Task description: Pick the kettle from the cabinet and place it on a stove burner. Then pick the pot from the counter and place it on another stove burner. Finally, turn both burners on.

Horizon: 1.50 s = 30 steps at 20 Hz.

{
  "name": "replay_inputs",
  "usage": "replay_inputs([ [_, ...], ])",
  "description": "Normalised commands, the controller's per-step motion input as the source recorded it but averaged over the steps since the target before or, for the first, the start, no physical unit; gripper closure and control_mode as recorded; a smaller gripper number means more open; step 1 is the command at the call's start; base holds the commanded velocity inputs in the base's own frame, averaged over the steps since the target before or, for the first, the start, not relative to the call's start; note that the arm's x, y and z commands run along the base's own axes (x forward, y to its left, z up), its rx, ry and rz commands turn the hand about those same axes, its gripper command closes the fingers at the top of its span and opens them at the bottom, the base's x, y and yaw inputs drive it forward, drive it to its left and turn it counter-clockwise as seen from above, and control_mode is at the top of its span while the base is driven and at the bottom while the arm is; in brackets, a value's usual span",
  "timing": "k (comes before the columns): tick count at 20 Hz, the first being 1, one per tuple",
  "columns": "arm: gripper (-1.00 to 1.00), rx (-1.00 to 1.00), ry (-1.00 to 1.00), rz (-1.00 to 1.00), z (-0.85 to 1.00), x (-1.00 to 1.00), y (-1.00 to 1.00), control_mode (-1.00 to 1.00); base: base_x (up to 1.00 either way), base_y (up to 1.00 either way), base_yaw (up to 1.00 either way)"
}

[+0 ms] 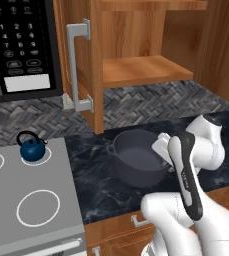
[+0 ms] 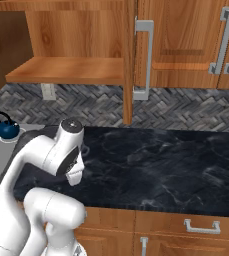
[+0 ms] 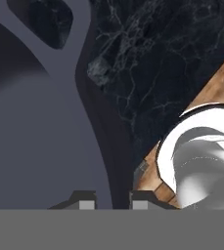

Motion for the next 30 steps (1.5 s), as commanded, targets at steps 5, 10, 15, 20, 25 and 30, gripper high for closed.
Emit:
replay_inputs([
  [5, 1.0, 0.0, 0.0, -0.05, 0.28, -0.56, 0.0, -1.0, 0.0, 0.0, 0.0],
  [10, 1.0, 0.0, 0.0, -0.05, 0.23, -0.59, 0.0, -1.0, 0.0, 0.0, 0.0],
  [15, 1.0, 0.0, 0.0, -0.05, 0.14, -0.6, 0.0, -1.0, 0.0, 0.0, 0.0],
  [20, 1.0, 0.0, 0.0, -0.04, 0.07, -0.63, 0.0, -1.0, 0.0, 0.0, 0.0],
  [25, 1.0, 0.0, -0.01, -0.03, 0.0, -0.6, 0.0, -1.0, 0.0, 0.0, 0.0],
  [30, 1.0, 0.0, -0.05, -0.01, 0.0, -0.44, 0.0, -1.0, 0.0, 0.0, 0.0],
])
